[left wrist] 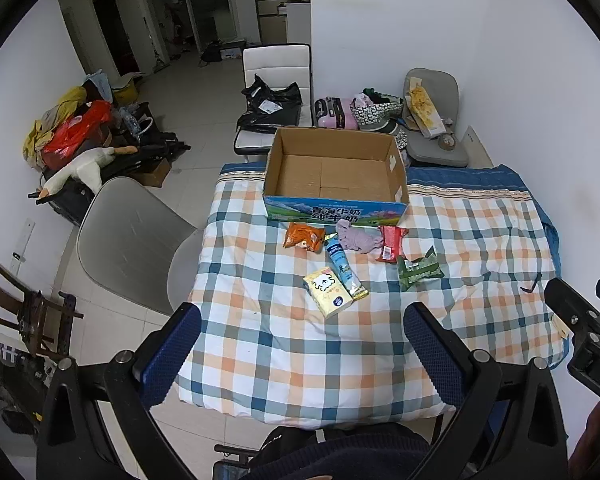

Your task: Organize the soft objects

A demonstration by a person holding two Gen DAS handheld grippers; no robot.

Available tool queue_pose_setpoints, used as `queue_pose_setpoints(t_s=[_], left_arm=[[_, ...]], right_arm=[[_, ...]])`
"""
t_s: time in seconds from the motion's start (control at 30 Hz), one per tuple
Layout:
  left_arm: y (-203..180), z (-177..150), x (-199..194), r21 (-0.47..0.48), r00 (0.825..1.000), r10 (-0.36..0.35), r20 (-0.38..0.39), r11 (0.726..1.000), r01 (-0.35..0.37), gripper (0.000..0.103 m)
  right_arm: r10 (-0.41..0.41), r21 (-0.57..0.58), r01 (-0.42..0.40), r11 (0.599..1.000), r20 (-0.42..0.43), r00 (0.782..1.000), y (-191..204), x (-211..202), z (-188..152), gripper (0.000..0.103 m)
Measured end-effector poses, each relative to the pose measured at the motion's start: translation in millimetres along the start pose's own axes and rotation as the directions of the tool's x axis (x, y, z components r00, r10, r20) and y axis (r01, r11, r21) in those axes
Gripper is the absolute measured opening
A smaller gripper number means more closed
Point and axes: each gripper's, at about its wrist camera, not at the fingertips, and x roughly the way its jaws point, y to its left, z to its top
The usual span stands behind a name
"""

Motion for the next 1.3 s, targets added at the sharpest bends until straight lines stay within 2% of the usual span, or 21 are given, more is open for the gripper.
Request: queue_pose_setpoints(t_s=[1.03,1.17,1.3], left_arm=[[8,1,5,-0.002,1.0,-0.002,-0.003,1.0,0.002,0.103],[10,0,10,-0.009,1.0,-0.001,-0.01,1.0,0.001,0.103],[15,2,34,-0.04,0.999,0.009,-0.044,0.999,-0.011,0.103]], right_arm=[[0.007,0.001,-0.007,1.0,-0.001,1.0,-1,3,-1,0.103],[0.012,0.011,-0.012,1.0,-0.034,0.999,-2,15,-1,0.103],[0.009,0.027,-0.007,1.0,-0.076,0.997,0,41,5,0.103]])
